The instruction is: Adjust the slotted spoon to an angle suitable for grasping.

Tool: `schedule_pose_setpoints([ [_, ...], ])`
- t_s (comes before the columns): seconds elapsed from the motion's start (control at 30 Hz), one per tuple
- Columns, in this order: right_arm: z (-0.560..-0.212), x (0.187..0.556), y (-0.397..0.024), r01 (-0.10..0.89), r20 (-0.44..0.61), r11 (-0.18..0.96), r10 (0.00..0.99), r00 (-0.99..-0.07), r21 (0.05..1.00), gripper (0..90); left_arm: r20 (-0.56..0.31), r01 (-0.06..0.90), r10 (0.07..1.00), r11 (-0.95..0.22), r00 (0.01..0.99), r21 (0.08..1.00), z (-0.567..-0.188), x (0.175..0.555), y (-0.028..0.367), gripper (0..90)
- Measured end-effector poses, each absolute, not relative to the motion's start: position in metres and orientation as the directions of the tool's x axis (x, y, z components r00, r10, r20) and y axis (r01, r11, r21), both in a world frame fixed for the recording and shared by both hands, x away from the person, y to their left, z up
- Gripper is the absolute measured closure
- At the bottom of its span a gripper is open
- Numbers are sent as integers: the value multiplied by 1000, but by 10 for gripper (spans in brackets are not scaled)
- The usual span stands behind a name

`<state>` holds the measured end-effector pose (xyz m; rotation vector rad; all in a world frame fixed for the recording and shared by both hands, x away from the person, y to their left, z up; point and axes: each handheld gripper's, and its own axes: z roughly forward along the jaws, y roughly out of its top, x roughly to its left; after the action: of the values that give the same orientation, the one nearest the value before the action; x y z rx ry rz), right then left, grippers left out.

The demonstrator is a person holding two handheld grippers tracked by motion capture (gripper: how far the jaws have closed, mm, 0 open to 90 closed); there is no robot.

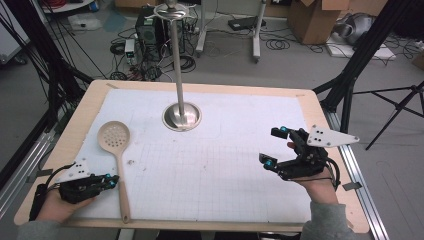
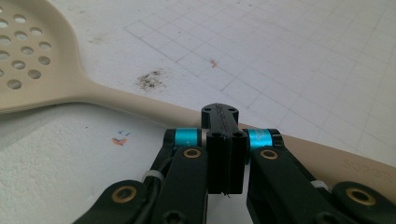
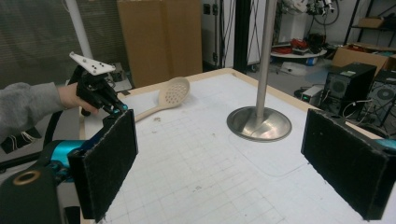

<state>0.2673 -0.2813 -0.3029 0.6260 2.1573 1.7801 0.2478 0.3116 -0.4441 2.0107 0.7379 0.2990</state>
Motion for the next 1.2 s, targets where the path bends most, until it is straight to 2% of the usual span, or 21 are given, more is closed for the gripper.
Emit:
schedule_pose_setpoints([
  [0.1, -303, 267, -282, 152, 64, 141, 494, -867, 978, 97, -92, 380, 592, -384, 801, 841, -446, 246, 313, 897],
  [0.5, -303, 269, -281, 149, 57, 151, 489, -870, 977, 97, -95, 417, 636, -378, 766, 826, -448, 255, 307, 896],
  [1.2, -305, 266, -285, 158, 55, 165, 502, -863, 974, 97, -95, 413, 630, -381, 771, 827, -449, 276, 271, 896],
])
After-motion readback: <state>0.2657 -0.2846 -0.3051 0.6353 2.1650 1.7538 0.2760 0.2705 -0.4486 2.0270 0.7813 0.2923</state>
